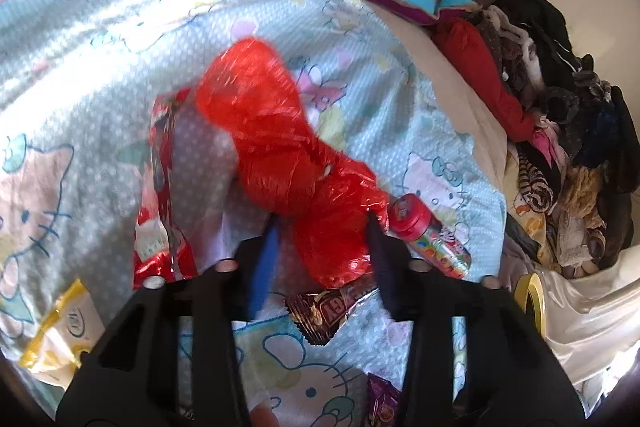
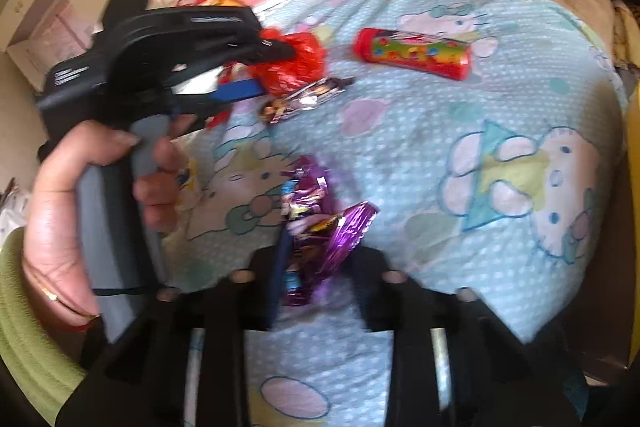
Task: Collect trash
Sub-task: 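Grasp the red plastic bag with the left tool while the right tool grasps a purple wrapper, then carry the red bag and purple wrapper over the yellow-rimmed bin with both tools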
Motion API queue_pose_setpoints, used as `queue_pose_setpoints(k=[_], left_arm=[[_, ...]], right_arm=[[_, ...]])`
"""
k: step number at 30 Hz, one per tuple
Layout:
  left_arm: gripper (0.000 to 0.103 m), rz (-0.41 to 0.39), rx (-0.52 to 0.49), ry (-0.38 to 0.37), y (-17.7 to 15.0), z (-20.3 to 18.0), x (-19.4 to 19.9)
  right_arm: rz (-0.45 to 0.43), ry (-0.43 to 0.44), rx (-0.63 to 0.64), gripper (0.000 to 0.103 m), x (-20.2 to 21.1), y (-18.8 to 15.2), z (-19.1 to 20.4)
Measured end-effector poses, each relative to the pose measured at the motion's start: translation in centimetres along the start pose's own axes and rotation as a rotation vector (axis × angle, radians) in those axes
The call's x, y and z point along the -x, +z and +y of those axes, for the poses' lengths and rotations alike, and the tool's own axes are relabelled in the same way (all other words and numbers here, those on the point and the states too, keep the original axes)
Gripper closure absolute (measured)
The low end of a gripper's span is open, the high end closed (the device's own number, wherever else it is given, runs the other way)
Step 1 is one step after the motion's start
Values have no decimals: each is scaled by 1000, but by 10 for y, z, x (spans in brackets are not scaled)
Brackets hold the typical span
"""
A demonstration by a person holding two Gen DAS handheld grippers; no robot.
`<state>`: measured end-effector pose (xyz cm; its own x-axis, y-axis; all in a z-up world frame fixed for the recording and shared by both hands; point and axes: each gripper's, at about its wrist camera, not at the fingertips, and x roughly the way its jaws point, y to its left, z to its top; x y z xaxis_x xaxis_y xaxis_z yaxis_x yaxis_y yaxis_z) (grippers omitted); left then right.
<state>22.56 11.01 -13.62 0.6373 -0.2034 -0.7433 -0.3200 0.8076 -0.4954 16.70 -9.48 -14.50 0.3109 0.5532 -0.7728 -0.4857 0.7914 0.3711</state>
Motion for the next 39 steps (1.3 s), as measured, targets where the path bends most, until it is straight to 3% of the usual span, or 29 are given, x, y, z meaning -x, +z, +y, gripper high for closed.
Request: queue_pose_setpoints(k=[3,6,17,28,39], left_arm=[[90,3,-7,-7,-4,-1,0],[96,-15,-27,-14,-6,-5,6],[97,-158,-103,-73,-10,-23,60],[97,-220,-179,-102,-15,-53,93],[97,-254,-249,-152,-23,-84,116]], right_arm=[[-11,-21,26,82,2,-1,7],[-30,-13,18,83,8,-4,6],[-144,2,41,83,39,-10,8],[-227,9,125,83,76,-22,24],[-286,-26,97,83,102,-17,6]])
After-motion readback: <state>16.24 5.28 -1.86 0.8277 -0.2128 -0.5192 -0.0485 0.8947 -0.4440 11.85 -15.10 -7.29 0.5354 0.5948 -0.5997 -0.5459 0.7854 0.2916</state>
